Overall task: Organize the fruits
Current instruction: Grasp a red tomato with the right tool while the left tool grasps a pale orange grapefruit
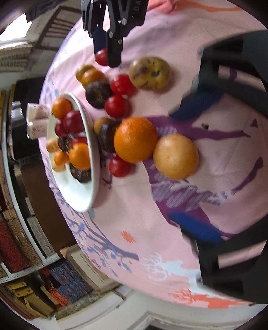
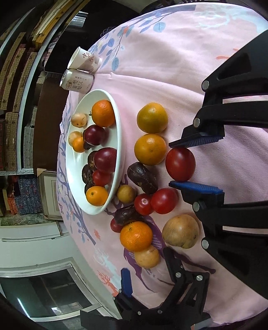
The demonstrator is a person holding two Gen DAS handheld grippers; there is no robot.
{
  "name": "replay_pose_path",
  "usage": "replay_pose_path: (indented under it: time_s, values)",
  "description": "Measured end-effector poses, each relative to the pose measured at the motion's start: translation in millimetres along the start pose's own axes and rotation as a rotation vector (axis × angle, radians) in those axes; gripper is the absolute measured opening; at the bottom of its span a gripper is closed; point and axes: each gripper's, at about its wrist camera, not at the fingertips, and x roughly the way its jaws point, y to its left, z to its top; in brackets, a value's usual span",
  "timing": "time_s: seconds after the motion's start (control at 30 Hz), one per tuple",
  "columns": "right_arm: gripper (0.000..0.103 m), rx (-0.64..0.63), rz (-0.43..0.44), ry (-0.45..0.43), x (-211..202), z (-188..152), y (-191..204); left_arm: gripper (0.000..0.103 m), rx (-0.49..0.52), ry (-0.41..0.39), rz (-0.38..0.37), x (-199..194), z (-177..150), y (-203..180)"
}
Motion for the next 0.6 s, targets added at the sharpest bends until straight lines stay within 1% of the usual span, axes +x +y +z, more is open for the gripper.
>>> replay_pose_path:
  time_s: [0.03,0.17,0.27,0.33,0.4,0.43,0.47,0.53,0.6]
  values:
    - [0.032,0.002,-0.003,-0.004,-2.6,-0.9,-0.5,0.042,-0.006,0.005,-0.025,1.1,0.6,1.1]
    - [0.032,0.007,0.000,-0.010,-9.2,-3.7,-4.4,0.042,0.008,-0.004,-0.036,-1.1,0.5,-1.3]
    - [0.032,0.011,0.015,-0.026,-15.5,-2.9,-6.1,0.042,-0.005,-0.016,-0.099,-12.9,-0.9,-1.2]
    - [0.032,0.012,0.016,-0.048,-22.6,0.5,-5.6,0.042,-0.005,-0.029,-0.104,-23.3,-0.4,-1.2]
    - [0.032,0.020,0.017,-0.082,-29.9,6.2,-6.5,0.042,-0.008,-0.045,-0.092,-34.2,5.0,-0.6]
    - [0.032,0.027,0.019,-0.114,-34.5,9.4,-7.1,0.042,-0.019,-0.052,-0.086,-38.7,8.5,0.6]
    - [0.032,0.046,0.014,-0.167,-40.1,13.9,-9.3,0.042,-0.039,-0.066,-0.077,-43.0,12.9,2.5]
    - [0.032,0.088,0.022,-0.228,-45.4,24.2,-13.4,0.042,-0.116,-0.105,-0.041,-48.7,23.5,10.2]
    - [0.032,0.135,0.038,-0.257,-43.8,37.9,-17.8,0.042,-0.210,-0.123,0.000,-48.2,37.5,18.1]
